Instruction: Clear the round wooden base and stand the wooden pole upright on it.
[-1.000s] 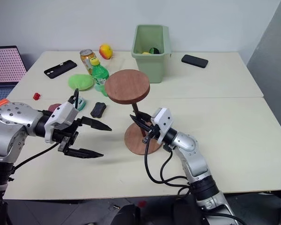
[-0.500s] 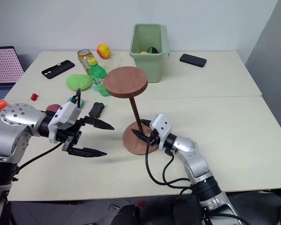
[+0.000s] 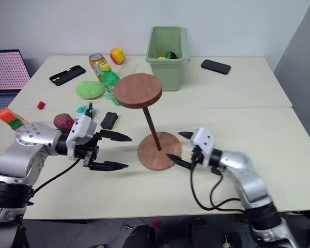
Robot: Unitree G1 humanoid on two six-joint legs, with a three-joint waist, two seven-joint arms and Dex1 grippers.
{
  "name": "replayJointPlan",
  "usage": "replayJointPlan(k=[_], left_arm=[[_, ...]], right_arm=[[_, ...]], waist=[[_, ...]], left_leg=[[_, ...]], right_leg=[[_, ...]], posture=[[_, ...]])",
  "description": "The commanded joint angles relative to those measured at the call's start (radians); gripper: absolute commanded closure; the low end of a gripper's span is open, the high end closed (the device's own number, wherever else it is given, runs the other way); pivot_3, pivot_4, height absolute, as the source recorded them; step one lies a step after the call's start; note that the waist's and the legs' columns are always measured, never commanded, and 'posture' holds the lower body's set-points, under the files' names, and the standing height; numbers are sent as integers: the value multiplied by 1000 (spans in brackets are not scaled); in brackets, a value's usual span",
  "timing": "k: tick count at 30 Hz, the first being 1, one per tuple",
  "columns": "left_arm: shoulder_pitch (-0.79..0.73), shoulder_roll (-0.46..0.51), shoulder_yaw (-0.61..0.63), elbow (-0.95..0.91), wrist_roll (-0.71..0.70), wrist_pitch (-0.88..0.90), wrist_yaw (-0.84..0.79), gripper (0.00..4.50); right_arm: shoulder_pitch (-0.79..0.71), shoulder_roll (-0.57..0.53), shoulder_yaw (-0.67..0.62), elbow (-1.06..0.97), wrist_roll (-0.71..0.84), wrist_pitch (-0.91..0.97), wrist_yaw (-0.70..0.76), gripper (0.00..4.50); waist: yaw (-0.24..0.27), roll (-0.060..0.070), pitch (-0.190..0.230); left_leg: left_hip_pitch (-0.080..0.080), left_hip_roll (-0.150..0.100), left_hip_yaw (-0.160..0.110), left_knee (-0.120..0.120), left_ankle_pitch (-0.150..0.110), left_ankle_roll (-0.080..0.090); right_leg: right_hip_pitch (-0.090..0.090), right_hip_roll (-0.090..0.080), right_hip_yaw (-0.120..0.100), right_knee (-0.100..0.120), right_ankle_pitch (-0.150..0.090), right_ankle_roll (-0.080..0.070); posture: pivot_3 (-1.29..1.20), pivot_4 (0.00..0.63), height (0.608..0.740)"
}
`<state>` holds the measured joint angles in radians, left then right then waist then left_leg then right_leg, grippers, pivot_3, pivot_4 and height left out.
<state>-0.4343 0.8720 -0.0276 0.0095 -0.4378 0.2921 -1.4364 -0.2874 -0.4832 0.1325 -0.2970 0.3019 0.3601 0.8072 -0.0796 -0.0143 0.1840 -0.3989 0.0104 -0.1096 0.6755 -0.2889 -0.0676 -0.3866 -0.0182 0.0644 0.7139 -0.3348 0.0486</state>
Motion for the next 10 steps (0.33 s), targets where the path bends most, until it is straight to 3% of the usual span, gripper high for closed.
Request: replayJointPlan(k=[1, 6, 10], left_arm=[[30, -7, 49, -28, -14, 31, 66, 0], [78, -17, 69, -73, -39, 69, 114, 0], [107, -20, 82, -111, -62, 76, 123, 0]], right_arm=[[50, -119, -108, -145, 117, 80, 80, 51], [131, -246, -185, -160, 174, 95, 164, 51], [123, -285, -213, -120, 175, 73, 187, 51]], waist=[[-2, 0, 0], [0, 0, 0], [2, 0, 0]], left_leg=[[0, 0, 0, 0, 0, 0], [0, 0, 0, 0, 0, 0], [0, 0, 1, 0, 0, 0]], right_leg=[[0, 0, 0, 0, 0, 0], [1, 0, 0, 0, 0, 0], [1, 0, 1, 0, 0, 0]], posture=[[0, 150, 740], [0, 150, 740], [0, 150, 740]])
